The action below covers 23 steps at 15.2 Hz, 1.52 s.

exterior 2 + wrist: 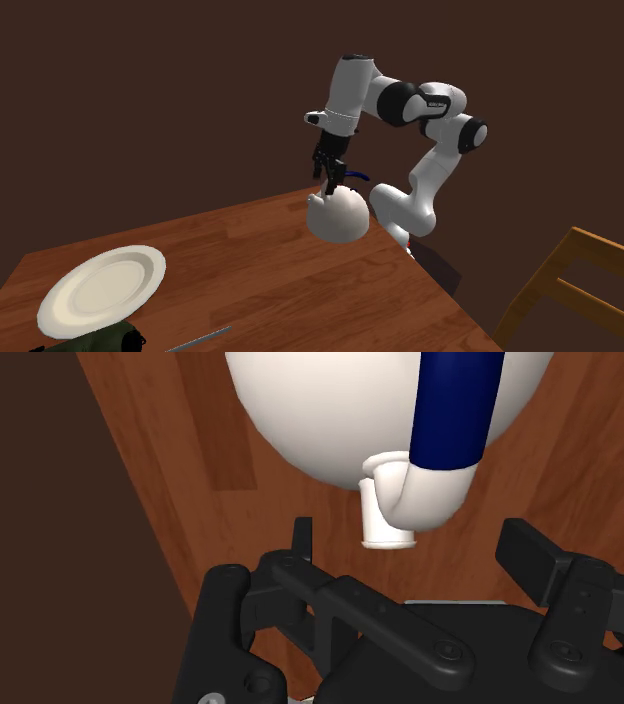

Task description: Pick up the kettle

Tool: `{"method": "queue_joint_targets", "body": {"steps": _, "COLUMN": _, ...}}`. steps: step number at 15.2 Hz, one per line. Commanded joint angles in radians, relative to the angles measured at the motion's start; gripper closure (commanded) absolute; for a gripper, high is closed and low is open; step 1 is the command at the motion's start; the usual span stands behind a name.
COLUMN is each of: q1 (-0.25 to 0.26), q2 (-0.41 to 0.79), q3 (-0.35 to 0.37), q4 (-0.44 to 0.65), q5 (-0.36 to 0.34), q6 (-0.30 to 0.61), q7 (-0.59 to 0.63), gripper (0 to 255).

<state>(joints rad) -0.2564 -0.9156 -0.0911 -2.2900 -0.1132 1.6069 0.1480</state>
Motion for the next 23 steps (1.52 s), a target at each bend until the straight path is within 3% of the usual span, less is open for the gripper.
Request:
{"method": "queue_joint_targets", "body": {"steps": 1, "q1": -0.001, "q2": -0.016, "q3": -0.002, "q4": -0.047, "q5": -0.002, "q6": 0.030, "q7": 0.003, "gripper": 0}}
{"method": "queue_joint_targets", "body": {"steps": 3, "q1": -0.001, "q2": -0.016, "q3": -0.002, "q4": -0.047, "q5": -0.002, "q6": 0.030, "q7": 0.003, "gripper": 0}}
{"method": "queue_joint_targets", "body": {"steps": 4, "q1": -0.001, "q2": -0.018, "q3": -0.002, "q4": -0.050, "q5": -0.002, "q6": 0.032, "q7": 0.003, "gripper": 255}}
{"method": "queue_joint_targets", "body": {"steps": 13, "q1": -0.001, "q2": -0.016, "q3": -0.002, "q4": -0.047, "q5": -0.002, "q6": 0.030, "q7": 0.003, "gripper": 255}}
{"method": "queue_joint_targets", "body": {"steps": 23, "q1": 0.003, "q2": 0.052, "q3": 0.005, "q4": 0.132, "q5": 0.006, "q6": -0.079, "q7": -0.004, "gripper": 255}}
